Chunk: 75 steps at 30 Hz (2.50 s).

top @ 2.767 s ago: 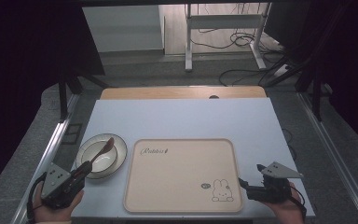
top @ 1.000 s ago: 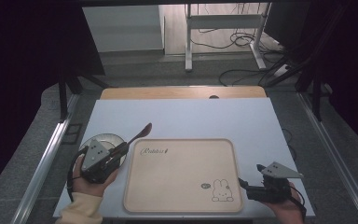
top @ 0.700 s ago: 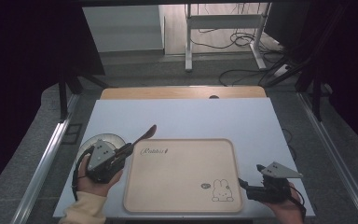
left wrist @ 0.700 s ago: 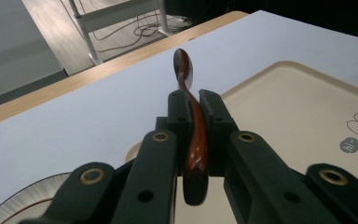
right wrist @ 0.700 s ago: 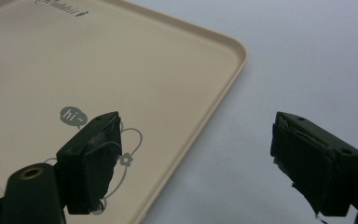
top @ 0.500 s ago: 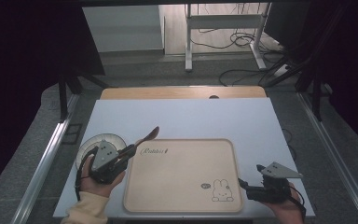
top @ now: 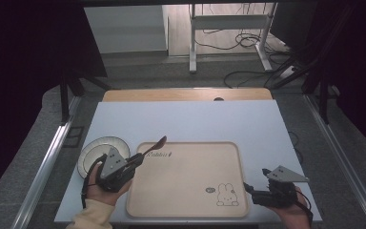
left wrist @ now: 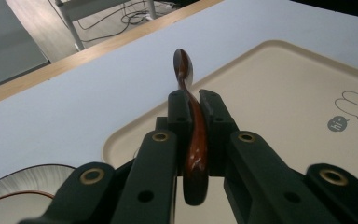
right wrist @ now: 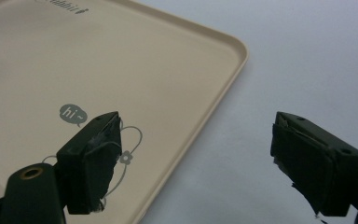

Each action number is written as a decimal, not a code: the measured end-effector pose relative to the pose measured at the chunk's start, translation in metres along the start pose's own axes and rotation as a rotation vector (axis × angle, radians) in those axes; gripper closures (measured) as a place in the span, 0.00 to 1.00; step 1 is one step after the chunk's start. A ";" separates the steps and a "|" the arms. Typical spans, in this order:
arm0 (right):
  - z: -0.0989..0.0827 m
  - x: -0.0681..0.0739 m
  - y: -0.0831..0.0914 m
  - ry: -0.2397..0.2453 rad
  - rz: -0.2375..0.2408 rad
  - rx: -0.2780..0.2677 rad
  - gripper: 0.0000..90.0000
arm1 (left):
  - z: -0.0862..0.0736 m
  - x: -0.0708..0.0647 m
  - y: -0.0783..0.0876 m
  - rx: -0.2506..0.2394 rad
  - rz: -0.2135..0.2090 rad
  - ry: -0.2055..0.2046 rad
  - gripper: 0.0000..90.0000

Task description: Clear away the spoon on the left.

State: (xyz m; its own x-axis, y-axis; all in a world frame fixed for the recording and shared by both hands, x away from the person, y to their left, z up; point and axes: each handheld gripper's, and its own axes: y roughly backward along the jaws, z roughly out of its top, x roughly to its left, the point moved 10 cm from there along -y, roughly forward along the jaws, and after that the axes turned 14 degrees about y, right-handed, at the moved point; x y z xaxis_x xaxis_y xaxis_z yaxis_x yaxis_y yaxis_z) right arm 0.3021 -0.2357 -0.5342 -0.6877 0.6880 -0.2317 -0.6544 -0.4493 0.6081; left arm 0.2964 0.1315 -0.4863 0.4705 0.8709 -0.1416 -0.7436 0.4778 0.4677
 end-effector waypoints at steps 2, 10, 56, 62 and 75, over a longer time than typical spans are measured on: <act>0.000 0.000 0.000 0.000 0.000 0.000 0.18 | -0.002 0.000 -0.001 0.003 0.000 0.001 0.94; 0.000 -0.001 0.001 0.006 -0.003 0.001 0.18 | -0.009 0.000 -0.003 0.021 0.000 -0.003 0.94; -0.002 0.001 -0.001 0.010 0.006 0.009 0.18 | -0.049 -0.001 -0.024 0.171 0.051 -0.152 0.93; -0.003 0.001 -0.002 0.011 0.007 0.010 0.18 | -0.053 -0.002 -0.026 0.188 0.050 -0.173 0.93; -0.003 0.002 -0.003 0.011 0.011 0.014 0.18 | -0.077 -0.022 -0.042 0.289 0.021 -0.247 0.85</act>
State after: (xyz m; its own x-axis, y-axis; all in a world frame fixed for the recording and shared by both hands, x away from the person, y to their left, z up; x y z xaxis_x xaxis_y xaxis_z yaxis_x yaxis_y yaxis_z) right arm 0.3017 -0.2352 -0.5387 -0.6987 0.6763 -0.2334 -0.6423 -0.4492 0.6211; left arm 0.2807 0.1015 -0.5693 0.5831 0.8095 0.0693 -0.6067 0.3771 0.6997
